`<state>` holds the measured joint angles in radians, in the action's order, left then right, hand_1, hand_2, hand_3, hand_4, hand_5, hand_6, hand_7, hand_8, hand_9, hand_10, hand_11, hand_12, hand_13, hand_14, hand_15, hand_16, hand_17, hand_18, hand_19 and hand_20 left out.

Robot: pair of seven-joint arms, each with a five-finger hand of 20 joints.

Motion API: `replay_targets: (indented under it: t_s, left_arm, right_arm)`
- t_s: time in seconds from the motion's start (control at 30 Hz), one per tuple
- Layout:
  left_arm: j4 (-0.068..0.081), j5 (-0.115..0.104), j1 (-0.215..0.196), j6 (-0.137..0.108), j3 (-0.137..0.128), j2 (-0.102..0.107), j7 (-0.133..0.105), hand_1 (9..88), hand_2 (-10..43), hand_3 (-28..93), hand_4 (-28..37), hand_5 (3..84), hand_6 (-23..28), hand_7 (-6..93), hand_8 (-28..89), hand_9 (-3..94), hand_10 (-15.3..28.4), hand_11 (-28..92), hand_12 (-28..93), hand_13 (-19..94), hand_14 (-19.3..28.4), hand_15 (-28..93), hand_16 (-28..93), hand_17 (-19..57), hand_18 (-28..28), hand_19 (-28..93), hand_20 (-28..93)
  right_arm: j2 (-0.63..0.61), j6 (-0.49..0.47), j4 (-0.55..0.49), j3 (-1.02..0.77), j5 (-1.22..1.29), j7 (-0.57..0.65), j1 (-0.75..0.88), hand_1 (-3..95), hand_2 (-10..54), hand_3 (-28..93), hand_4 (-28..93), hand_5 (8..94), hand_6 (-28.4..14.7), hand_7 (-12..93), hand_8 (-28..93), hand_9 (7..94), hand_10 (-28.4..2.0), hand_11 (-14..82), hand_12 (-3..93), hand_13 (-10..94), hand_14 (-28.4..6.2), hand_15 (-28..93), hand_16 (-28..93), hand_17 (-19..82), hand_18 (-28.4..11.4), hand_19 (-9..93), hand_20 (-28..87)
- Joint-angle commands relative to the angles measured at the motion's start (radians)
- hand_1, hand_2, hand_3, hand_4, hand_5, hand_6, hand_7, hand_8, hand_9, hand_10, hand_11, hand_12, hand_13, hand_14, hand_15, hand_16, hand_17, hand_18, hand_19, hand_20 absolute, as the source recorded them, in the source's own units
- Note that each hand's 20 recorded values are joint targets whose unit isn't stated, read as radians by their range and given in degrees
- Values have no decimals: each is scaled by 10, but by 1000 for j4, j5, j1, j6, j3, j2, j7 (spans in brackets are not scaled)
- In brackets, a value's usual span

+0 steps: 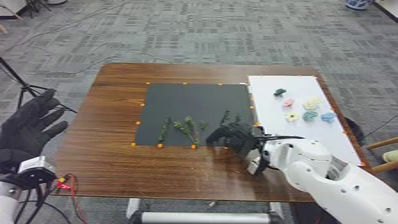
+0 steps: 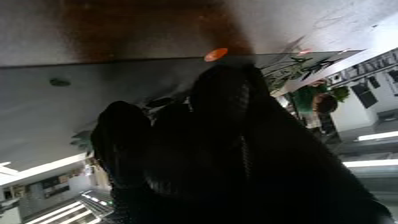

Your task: Arrange flowers

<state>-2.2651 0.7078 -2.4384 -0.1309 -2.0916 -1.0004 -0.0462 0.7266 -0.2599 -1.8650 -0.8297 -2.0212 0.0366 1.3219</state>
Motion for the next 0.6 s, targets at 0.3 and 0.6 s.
replay_targets:
  t_s: [0.3, 0.6]
  left_arm:
    - [0, 0, -2, 0, -2, 2, 4, 230, -29, 673, -283, 191, 14, 205, -99, 137, 84, 180, 194, 41, 113, 402, -47, -129, 180, 368, 118]
    - [-2, 1, -7, -2, -2, 0, 2, 230, -29, 674, -283, 191, 15, 205, -99, 137, 85, 181, 193, 41, 114, 400, -46, -129, 180, 368, 117]
  right_arm:
    - [-77, -39, -31, -31, -4, -32, 20, 189, 371, 932, -105, 474, 44, 160, -132, 792, -120, 609, 354, 789, -86, 827, 374, 468, -235, 932, 715]
    - [-83, -43, -37, -57, 7, -33, 49, 192, 366, 932, -108, 479, 42, 158, -133, 792, -120, 609, 353, 788, -86, 827, 375, 466, -234, 932, 715]
